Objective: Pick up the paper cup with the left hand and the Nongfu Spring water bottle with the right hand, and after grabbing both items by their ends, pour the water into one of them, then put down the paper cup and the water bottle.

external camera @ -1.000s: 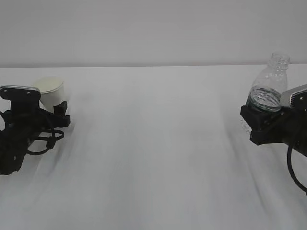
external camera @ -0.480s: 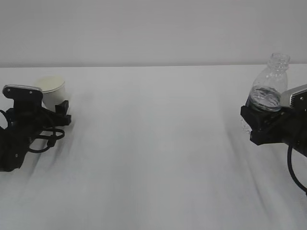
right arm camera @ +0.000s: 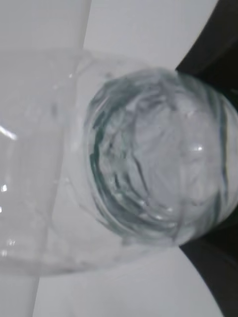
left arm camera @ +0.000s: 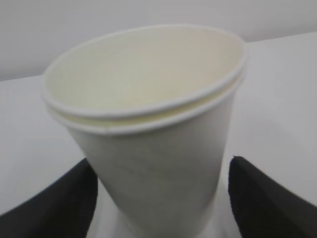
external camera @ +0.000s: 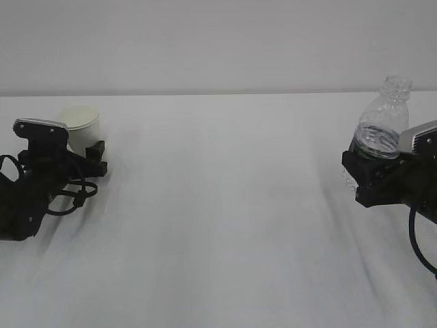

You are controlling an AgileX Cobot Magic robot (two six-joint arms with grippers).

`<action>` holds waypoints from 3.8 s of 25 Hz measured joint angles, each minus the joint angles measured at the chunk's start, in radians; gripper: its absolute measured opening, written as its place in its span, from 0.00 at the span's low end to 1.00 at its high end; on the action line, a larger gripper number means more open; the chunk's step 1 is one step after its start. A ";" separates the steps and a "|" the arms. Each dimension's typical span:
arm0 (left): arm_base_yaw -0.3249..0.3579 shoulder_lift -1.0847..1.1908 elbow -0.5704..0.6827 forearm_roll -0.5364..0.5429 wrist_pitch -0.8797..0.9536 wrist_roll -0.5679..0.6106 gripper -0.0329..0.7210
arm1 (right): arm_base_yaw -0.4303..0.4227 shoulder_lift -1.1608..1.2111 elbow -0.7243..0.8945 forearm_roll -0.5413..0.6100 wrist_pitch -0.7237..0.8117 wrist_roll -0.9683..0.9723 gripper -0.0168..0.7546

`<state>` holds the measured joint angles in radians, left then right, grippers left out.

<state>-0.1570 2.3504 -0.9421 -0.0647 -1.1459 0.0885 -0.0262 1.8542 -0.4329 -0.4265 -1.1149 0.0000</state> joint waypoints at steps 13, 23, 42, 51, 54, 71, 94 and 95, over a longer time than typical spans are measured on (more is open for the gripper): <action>0.002 0.016 -0.050 0.055 0.000 0.002 0.90 | 0.000 0.000 0.000 -0.004 0.000 0.000 0.62; 0.002 0.034 -0.050 0.074 0.000 0.002 0.82 | 0.000 0.000 0.000 -0.006 0.000 0.000 0.62; 0.002 0.036 -0.096 0.078 0.000 0.002 0.96 | 0.000 0.000 0.000 -0.006 0.000 0.000 0.62; 0.002 0.038 -0.107 0.072 0.000 0.002 0.96 | 0.000 0.000 0.000 -0.006 0.000 0.000 0.61; 0.002 0.038 -0.107 0.065 0.000 0.002 0.96 | 0.000 0.000 0.000 -0.006 0.000 0.000 0.61; 0.002 0.071 -0.153 0.059 0.000 0.002 0.94 | 0.000 0.000 0.000 -0.006 0.000 0.000 0.61; 0.002 0.069 -0.153 0.078 0.000 0.002 0.67 | 0.000 0.000 0.000 -0.006 0.000 0.000 0.61; 0.002 0.069 -0.153 0.079 0.000 0.002 0.66 | 0.000 0.000 0.000 -0.006 0.000 0.000 0.61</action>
<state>-0.1548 2.4194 -1.0947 0.0148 -1.1459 0.0907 -0.0262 1.8542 -0.4329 -0.4325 -1.1149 0.0000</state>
